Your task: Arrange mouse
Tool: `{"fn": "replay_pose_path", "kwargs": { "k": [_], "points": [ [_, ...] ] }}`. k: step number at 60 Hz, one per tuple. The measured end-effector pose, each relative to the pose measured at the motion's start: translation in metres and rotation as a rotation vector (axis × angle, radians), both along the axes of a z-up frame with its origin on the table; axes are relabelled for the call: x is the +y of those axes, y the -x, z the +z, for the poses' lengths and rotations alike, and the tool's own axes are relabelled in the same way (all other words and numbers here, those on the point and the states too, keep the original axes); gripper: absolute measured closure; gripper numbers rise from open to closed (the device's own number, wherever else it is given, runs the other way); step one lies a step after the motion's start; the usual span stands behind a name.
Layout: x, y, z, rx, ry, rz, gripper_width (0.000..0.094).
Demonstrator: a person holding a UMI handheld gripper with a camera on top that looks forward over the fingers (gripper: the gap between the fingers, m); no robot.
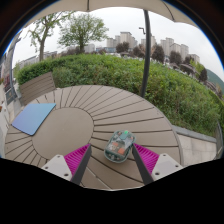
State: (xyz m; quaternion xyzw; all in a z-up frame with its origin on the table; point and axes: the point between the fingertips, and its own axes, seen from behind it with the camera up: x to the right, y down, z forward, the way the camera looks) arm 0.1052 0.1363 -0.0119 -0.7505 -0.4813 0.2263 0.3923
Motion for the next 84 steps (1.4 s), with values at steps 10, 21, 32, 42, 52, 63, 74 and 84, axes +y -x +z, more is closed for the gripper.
{"fn": "replay_pose_path", "kwargs": {
  "k": [10,21,32,42,52,63,74,84],
  "points": [
    [0.007,0.023,-0.001,-0.005,-0.004,0.041,0.0078],
    [0.011,0.039,-0.005,-0.020,-0.004,0.071,0.0078],
    [0.015,0.048,-0.006,-0.022,0.015,0.072,0.0138],
    [0.010,0.056,-0.008,-0.028,0.018,0.103,0.0383],
    [-0.009,0.064,0.013,-0.051,0.005,0.155,0.0557],
    [-0.056,0.115,0.092,0.052,0.071,0.093,0.0561],
    [-0.164,0.199,0.123,0.114,0.134,0.062,0.0560],
    [-0.259,0.261,0.074,0.063,0.128,0.051,0.0559]
  ]
}}
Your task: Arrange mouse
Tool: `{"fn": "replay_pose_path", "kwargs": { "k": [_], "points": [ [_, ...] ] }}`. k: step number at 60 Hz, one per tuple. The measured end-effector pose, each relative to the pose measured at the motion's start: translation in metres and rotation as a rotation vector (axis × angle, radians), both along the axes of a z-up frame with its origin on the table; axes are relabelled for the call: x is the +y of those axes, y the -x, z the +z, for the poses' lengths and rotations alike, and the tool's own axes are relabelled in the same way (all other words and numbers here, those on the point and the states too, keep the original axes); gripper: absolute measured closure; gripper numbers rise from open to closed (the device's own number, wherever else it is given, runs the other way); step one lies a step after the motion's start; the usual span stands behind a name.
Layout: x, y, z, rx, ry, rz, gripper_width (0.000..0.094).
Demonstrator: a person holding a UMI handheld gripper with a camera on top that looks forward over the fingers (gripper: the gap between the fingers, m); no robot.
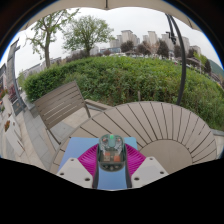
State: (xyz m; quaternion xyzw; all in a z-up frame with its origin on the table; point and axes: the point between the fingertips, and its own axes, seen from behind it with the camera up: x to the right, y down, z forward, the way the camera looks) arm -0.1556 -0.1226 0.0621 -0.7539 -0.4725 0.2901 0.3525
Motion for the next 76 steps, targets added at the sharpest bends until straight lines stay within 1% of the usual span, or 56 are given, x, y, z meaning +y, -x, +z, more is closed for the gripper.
{"fn": "replay_pose_path", "kwargs": {
  "k": [6,12,13,14,17,18,20,23,29,35,41,44,49,55,64,76],
  "points": [
    [-0.034,0.013,-0.045,-0.070,-0.022,0.009,0.0526],
    [-0.042,0.008,-0.076,-0.148,-0.031,-0.037,0.0460],
    [-0.044,0.007,-0.077,-0.154,-0.033,-0.042,0.0424],
    [-0.045,0.007,-0.076,-0.155,-0.036,-0.047,0.0361],
    [-0.046,0.003,-0.064,-0.160,-0.047,-0.059,0.0092],
    [-0.046,0.002,-0.061,-0.156,-0.051,-0.061,0.0081],
    [-0.049,-0.002,-0.050,-0.145,-0.056,-0.067,0.0110],
    [-0.055,-0.011,-0.030,-0.144,-0.071,-0.071,0.0087],
    [-0.075,-0.037,0.005,-0.144,-0.096,-0.029,0.0095],
    [-0.093,-0.076,0.040,-0.146,-0.078,-0.051,0.0093],
    [-0.102,-0.116,0.068,-0.175,-0.115,-0.074,0.0093],
    [-0.108,-0.132,0.078,-0.177,-0.112,-0.084,0.0094],
    [-0.118,-0.154,0.084,-0.178,-0.077,-0.103,0.0092],
    [-0.129,-0.165,0.084,-0.181,-0.068,-0.087,0.0090],
    [-0.124,-0.170,0.088,-0.177,-0.116,-0.111,0.0090],
    [-0.137,-0.172,0.082,-0.186,-0.081,-0.100,0.0091]
  ]
}}
